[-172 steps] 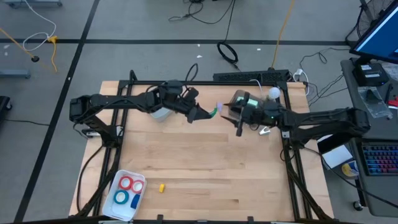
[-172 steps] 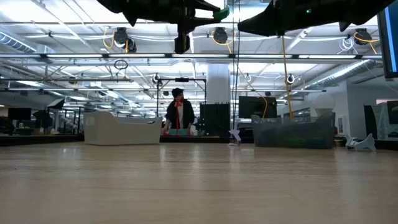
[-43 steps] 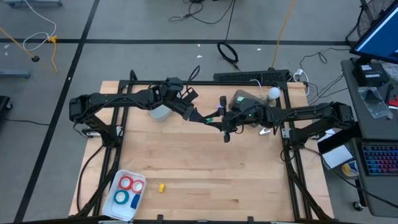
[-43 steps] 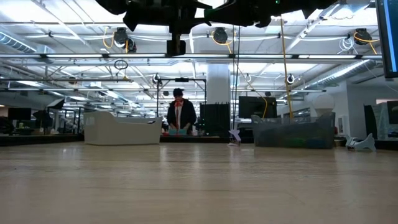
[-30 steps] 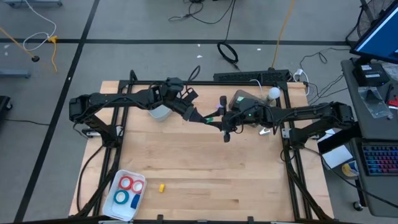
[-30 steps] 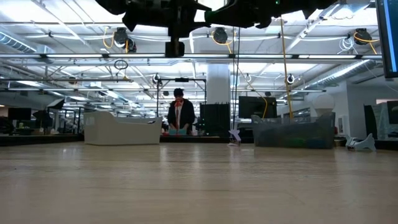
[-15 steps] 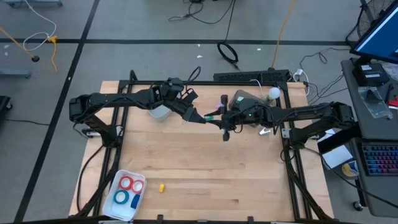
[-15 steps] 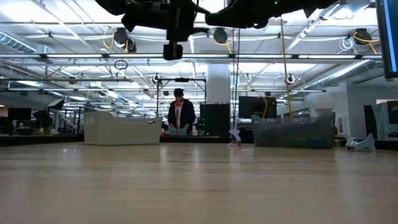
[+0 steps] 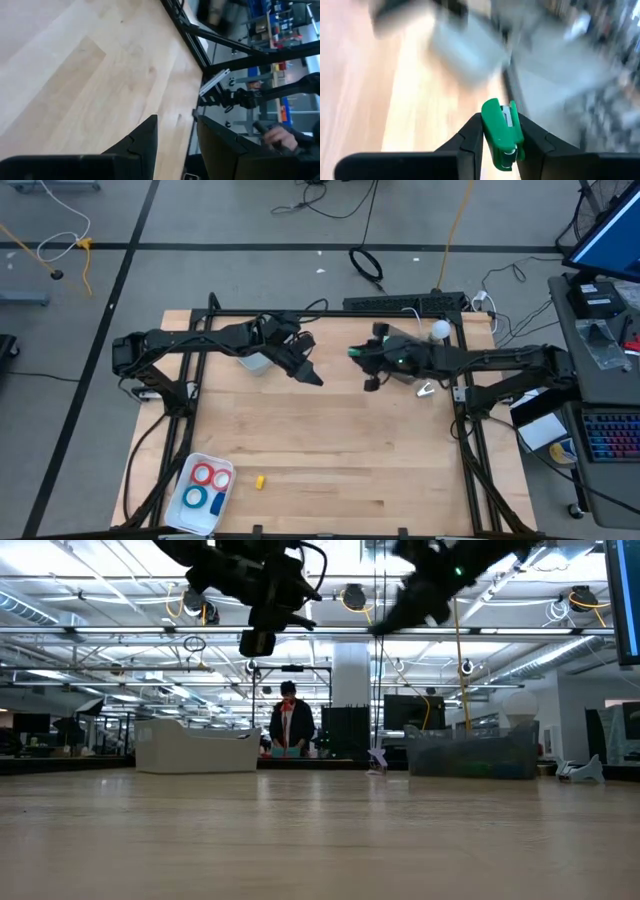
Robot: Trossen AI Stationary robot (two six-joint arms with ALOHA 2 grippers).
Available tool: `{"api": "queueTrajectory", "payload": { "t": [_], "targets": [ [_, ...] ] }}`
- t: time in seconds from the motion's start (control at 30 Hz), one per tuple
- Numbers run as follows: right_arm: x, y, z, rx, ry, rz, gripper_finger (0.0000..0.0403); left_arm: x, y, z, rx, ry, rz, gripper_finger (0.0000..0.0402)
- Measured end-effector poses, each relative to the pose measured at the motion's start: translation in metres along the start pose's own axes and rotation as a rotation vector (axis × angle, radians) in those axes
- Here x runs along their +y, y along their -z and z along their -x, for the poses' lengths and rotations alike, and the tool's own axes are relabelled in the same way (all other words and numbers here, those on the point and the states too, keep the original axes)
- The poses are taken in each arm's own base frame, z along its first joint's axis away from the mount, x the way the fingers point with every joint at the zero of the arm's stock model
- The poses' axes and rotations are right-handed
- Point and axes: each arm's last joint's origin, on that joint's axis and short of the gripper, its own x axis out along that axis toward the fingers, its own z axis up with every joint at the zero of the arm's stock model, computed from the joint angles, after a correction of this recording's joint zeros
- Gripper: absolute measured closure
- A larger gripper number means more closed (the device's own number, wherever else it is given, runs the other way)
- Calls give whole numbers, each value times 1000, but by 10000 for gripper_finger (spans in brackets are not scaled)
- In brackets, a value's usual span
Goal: Pick and place Stapler, Stapler remover, tape
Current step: Put the small green stapler into the black bin
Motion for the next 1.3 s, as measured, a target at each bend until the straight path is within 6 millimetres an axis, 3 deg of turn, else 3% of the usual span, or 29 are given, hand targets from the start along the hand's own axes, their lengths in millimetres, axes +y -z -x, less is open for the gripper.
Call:
{"api": "queueTrajectory", "payload": {
  "t": [0.23,0.4,0.93,1.3],
  "targets": [
    [-3,53,7,483,-65,-167,331,2,-2,0,-52,-64,-58,266],
    [-10,80,10,676,-134,-286,328,2,-3,0,-74,-79,-72,266],
    [-8,121,8,780,-302,-313,322,1,-3,1,-69,-72,-74,266],
    [-6,132,8,817,-301,-326,313,1,-3,1,-70,-71,-77,266]
  ]
}}
